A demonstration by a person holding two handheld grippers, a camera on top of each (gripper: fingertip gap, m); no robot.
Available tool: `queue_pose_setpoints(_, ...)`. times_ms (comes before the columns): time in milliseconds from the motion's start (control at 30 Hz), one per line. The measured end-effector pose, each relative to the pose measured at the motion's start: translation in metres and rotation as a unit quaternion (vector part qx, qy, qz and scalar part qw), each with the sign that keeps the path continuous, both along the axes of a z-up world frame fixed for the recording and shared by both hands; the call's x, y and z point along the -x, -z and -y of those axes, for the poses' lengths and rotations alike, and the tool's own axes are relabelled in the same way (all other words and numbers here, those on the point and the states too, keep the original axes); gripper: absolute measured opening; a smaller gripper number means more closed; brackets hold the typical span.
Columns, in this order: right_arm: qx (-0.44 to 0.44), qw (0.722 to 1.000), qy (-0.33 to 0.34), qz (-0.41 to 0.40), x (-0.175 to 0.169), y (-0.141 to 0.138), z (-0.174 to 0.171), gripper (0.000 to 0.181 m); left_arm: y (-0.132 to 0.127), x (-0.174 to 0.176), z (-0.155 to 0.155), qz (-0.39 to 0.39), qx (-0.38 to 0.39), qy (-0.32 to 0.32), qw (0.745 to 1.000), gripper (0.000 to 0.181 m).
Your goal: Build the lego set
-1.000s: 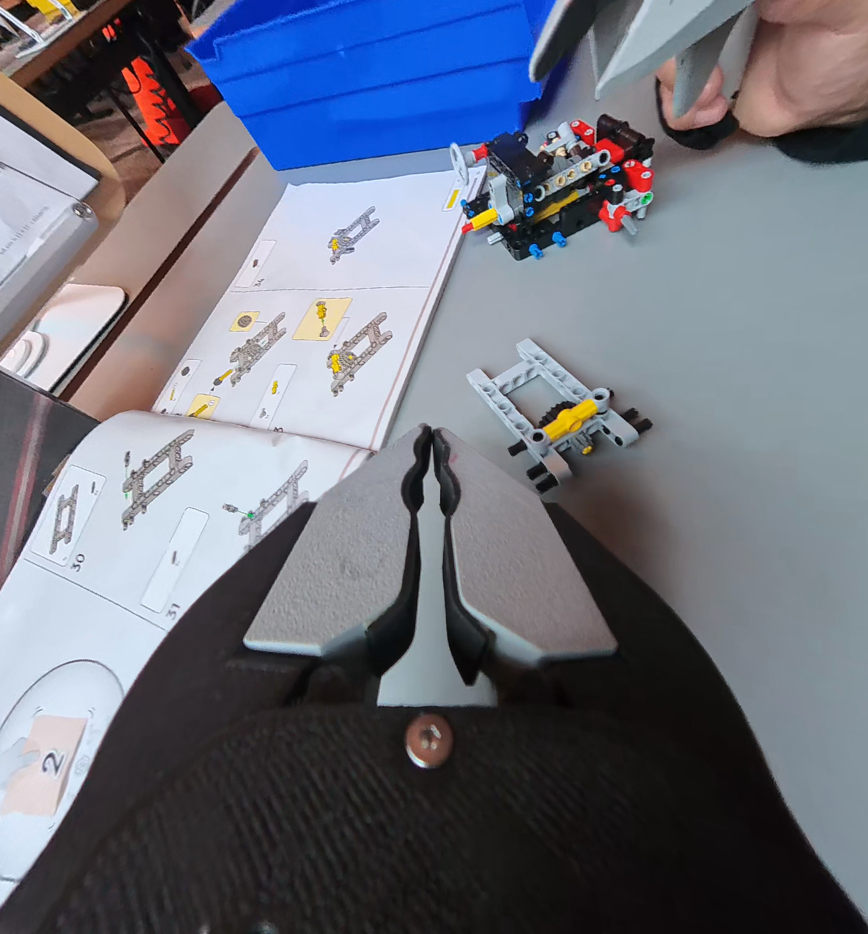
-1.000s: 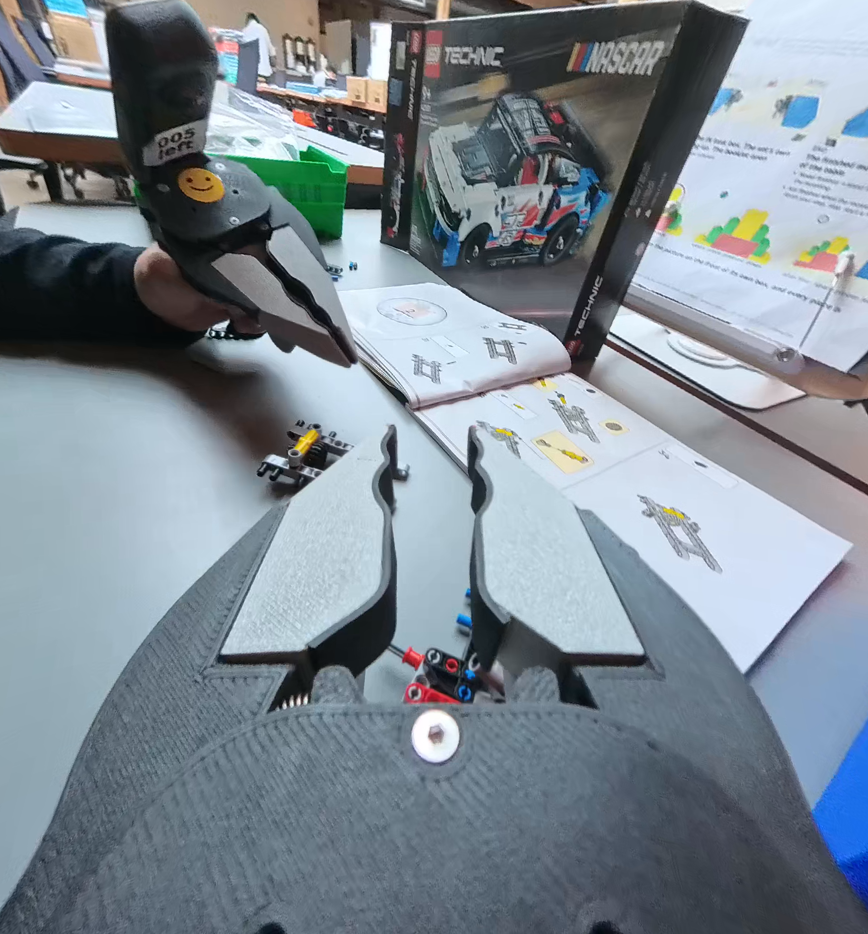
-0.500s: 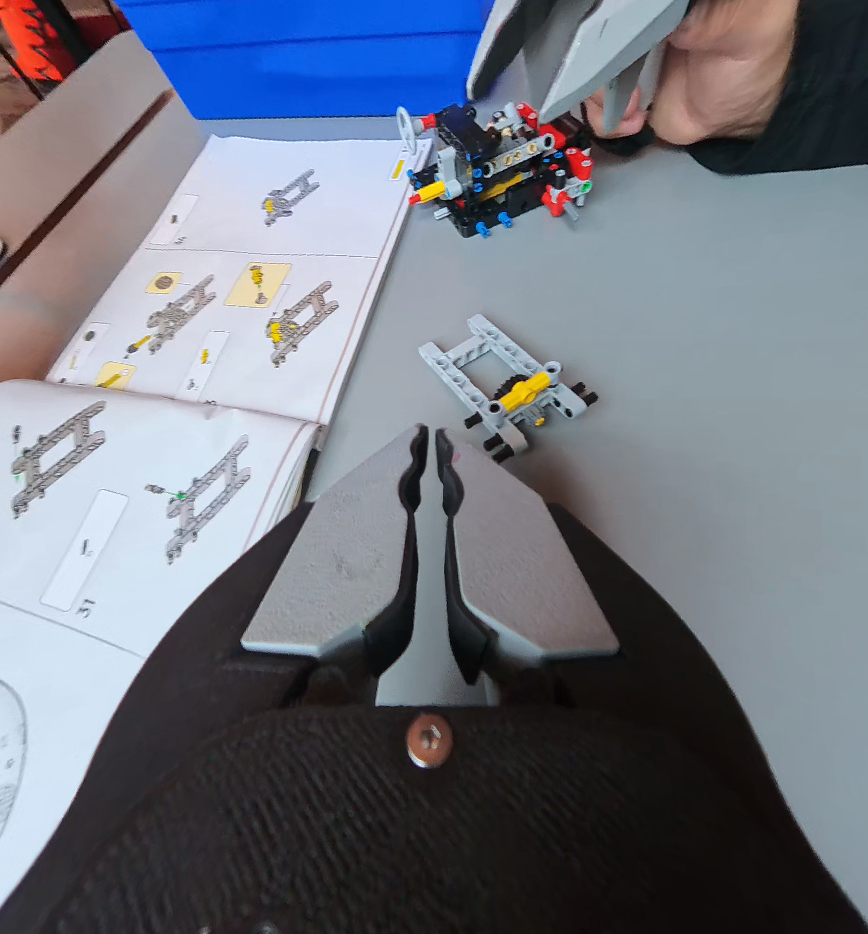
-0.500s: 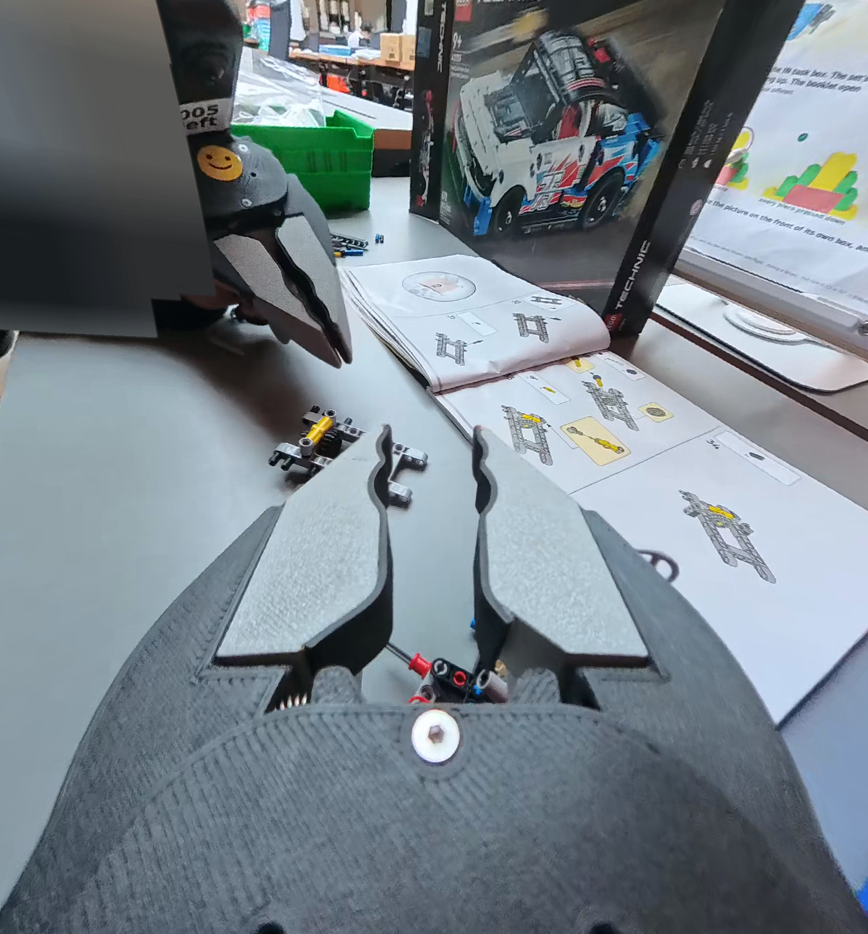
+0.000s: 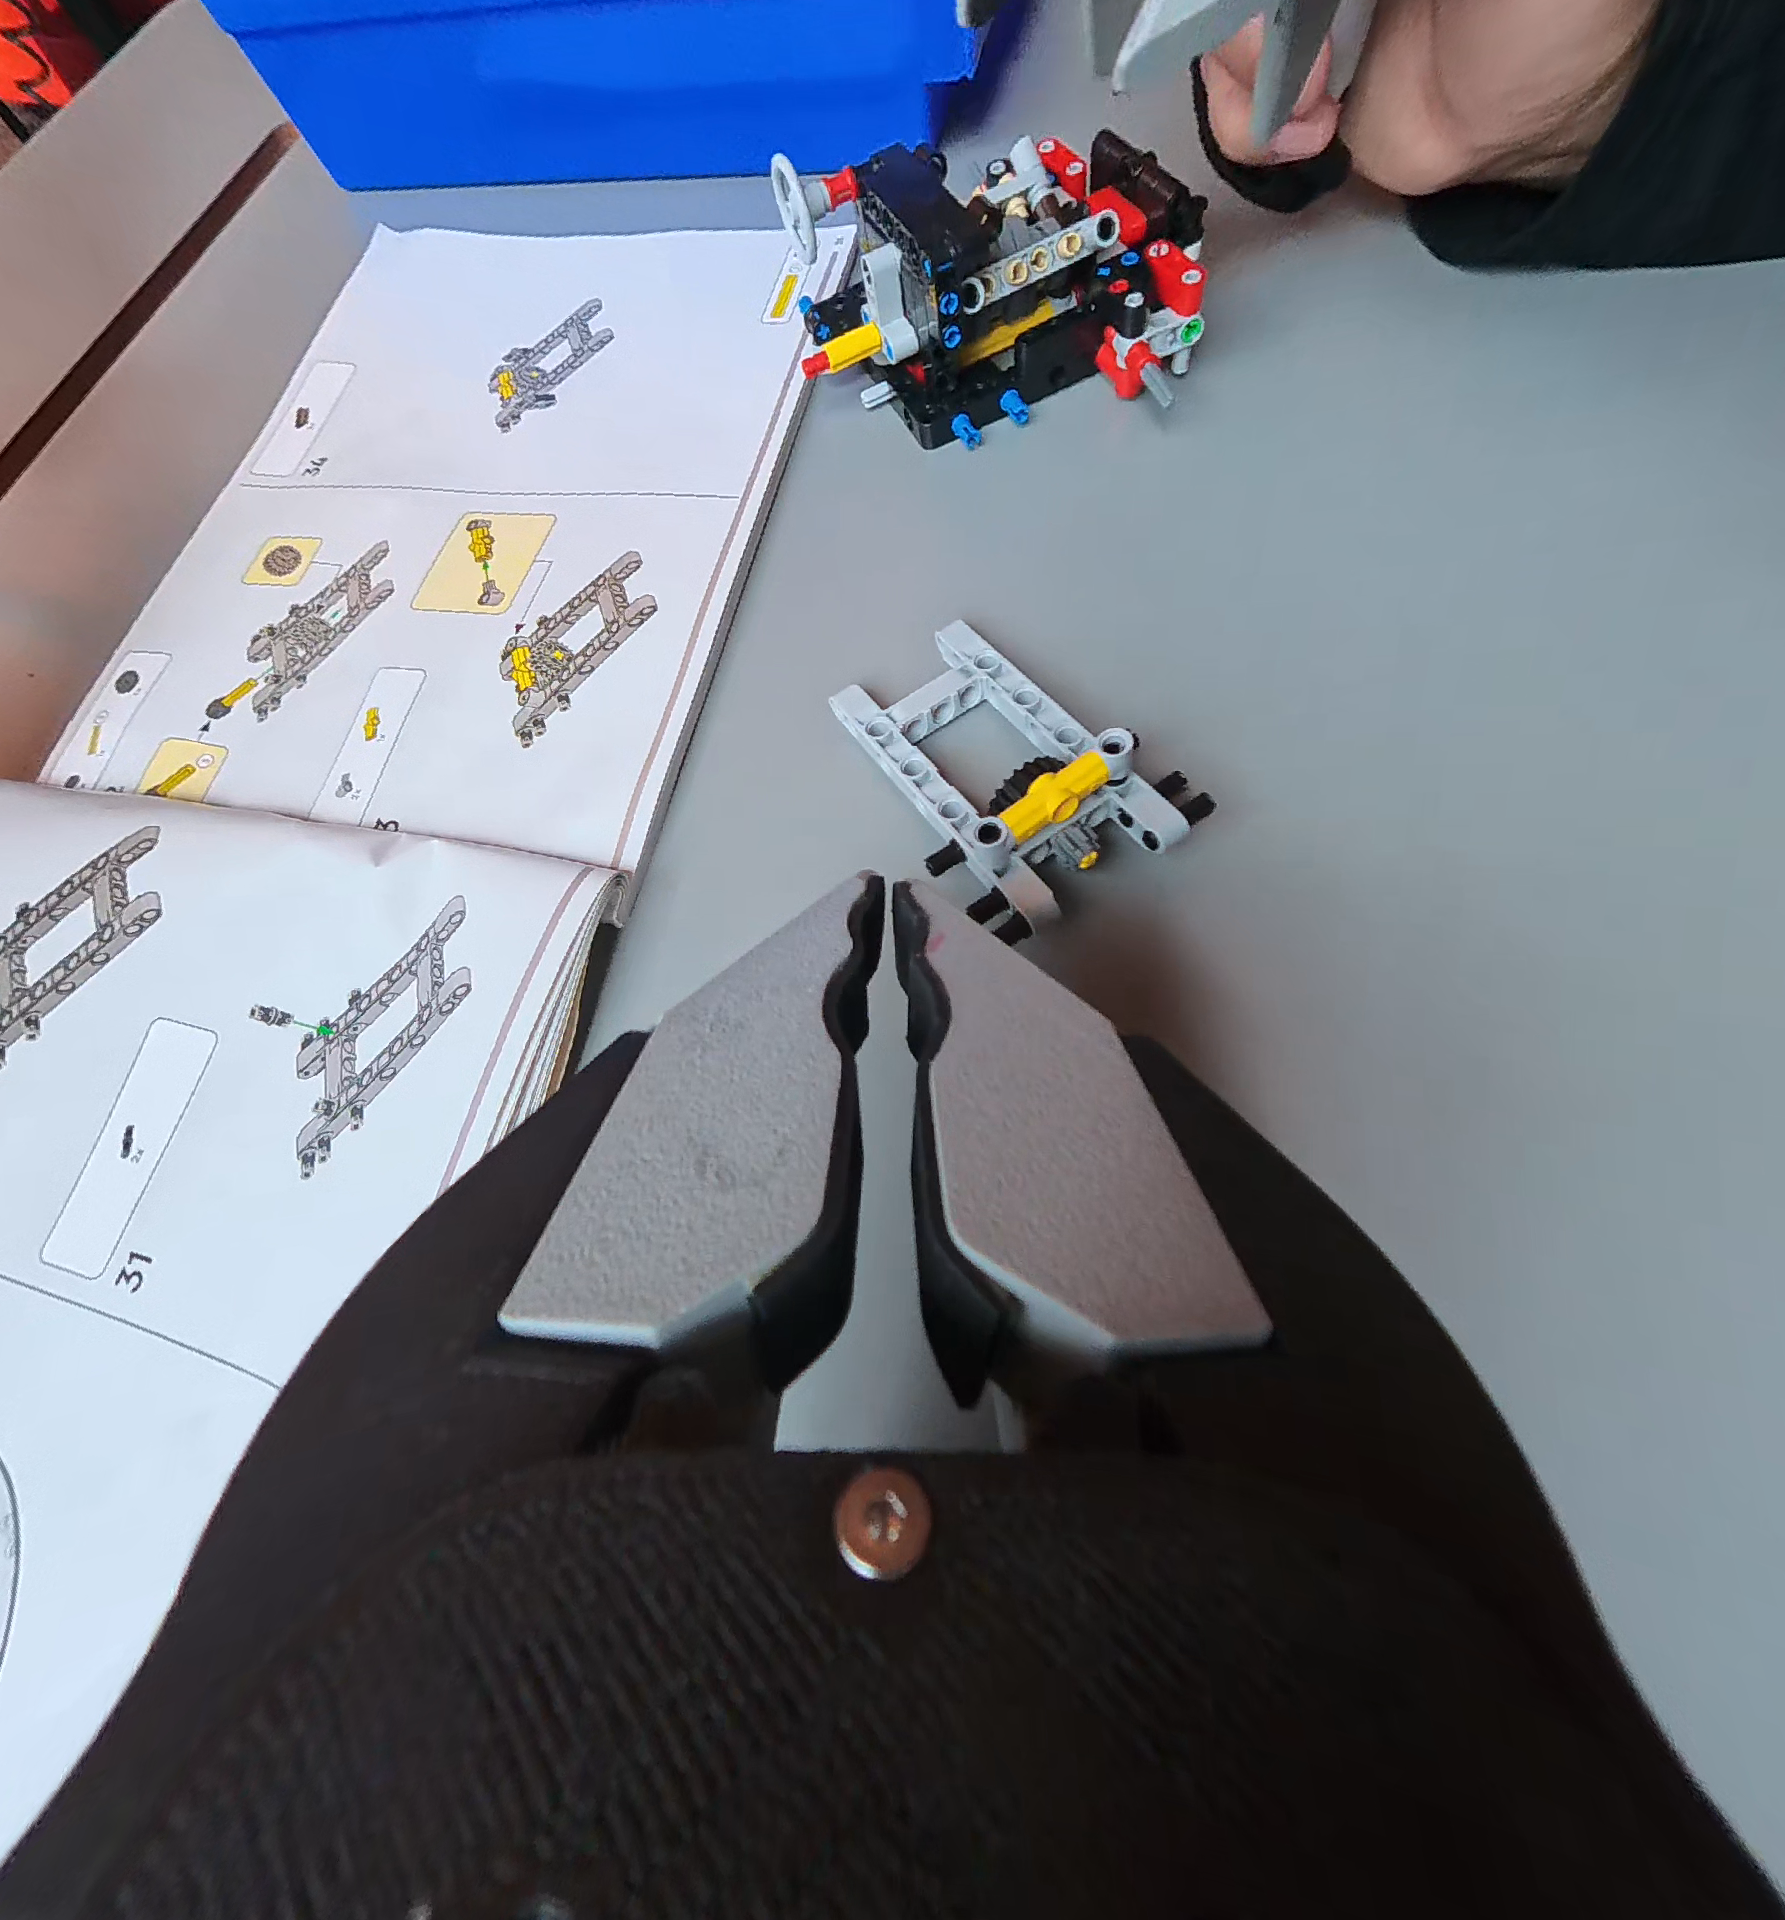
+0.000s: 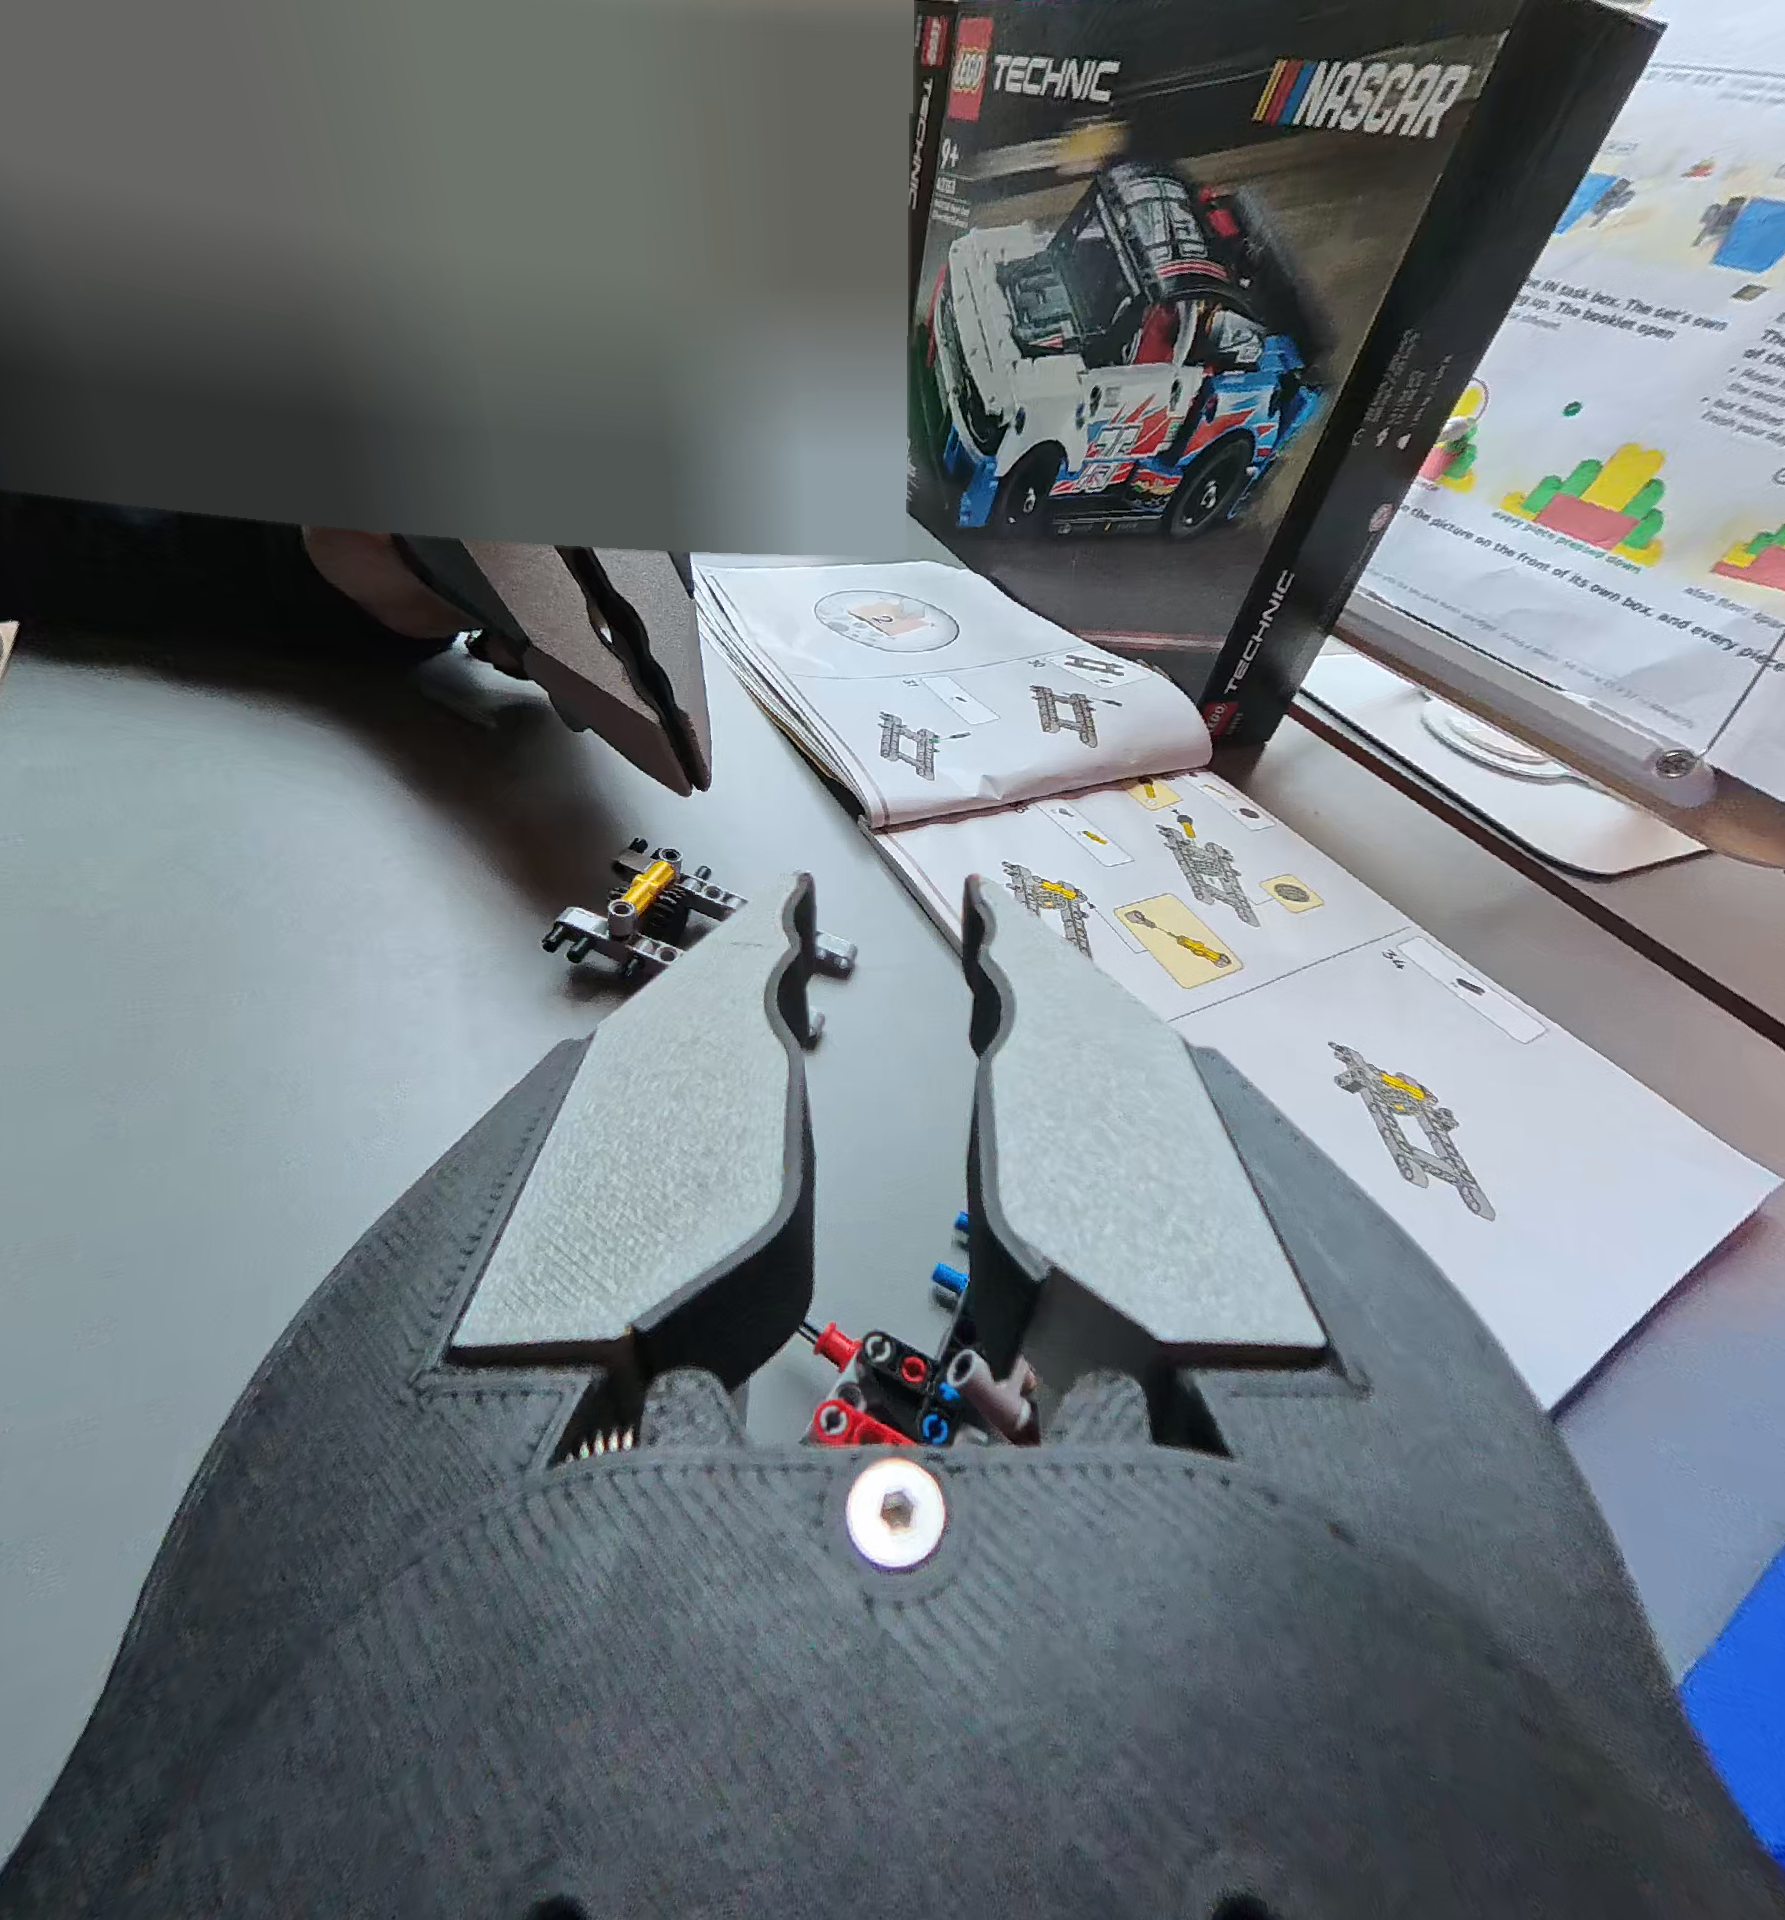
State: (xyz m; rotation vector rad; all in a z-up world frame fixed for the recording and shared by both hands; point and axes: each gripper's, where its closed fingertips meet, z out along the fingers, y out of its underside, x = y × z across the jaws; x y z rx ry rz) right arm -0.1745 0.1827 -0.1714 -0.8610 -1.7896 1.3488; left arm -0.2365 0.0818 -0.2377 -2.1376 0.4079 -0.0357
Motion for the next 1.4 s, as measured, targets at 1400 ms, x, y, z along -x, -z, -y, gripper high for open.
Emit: queue_pose_setpoints(1400,0.006,0.999,0.042,-0.027,0.004,-0.007,-0.019,0.022,-0.006,0.015,-0.003,-0.028,-0.02,-0.032,0.999,0.0)
